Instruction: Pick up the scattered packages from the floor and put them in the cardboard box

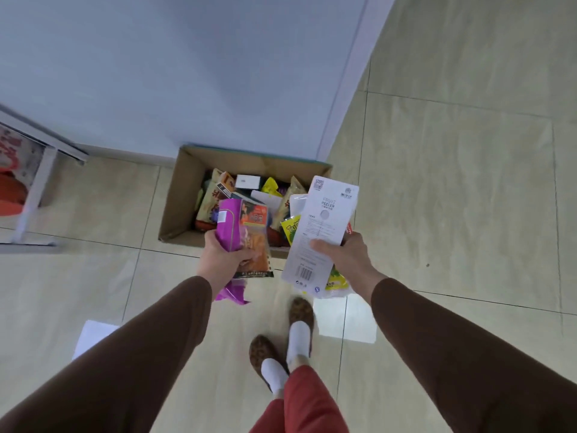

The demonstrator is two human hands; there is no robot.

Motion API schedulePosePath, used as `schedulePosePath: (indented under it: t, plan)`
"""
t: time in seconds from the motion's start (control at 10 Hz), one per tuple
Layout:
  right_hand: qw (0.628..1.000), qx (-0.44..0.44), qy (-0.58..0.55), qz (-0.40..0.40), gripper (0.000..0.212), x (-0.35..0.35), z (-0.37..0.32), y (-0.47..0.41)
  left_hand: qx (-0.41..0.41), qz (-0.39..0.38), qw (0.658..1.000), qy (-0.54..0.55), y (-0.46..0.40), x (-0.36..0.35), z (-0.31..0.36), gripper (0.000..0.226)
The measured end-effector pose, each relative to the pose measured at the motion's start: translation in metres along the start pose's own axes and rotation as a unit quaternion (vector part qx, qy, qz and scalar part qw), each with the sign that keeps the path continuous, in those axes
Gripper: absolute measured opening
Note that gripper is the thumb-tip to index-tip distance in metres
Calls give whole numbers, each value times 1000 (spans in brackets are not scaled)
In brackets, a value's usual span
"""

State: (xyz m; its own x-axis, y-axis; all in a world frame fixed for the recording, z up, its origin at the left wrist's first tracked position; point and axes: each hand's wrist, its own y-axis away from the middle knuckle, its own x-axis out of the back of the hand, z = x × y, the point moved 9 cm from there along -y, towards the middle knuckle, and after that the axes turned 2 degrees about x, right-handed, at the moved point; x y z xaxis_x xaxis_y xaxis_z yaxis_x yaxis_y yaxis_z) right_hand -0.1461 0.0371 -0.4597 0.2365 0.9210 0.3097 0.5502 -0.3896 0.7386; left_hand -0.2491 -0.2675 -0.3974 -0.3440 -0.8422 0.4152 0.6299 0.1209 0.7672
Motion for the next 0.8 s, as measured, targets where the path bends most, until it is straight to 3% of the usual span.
schedulePosePath:
  t: [0.1, 0.3, 0.4, 0.5, 0.6, 0.8]
  plan:
    - [1000, -14, -16, 5, 110, -37, -22, -3, -11, 16, 999, -26, -21, 28, 10, 69]
    - [998, 28, -56, -19, 56, -102, -74, -15, -55, 38, 997, -45, -71, 66, 36, 71]
    - [998, 18, -55, -33, 58, -126, -84, -26, -89, 47, 993, -58, -100, 73, 47, 89]
    - [999, 20, -45, -23, 71, -132, -99, -33, -108, 9, 992, -70, -119, 69, 54, 111]
    - [994, -24, 104, 4, 70, -144, -102, -36, -111, -43, 984, -134, -142, 75, 43, 120]
    - [993, -29, 105, 37, 74, -141, -97, -20, -174, -80, 962, -193, -125, 64, 38, 81]
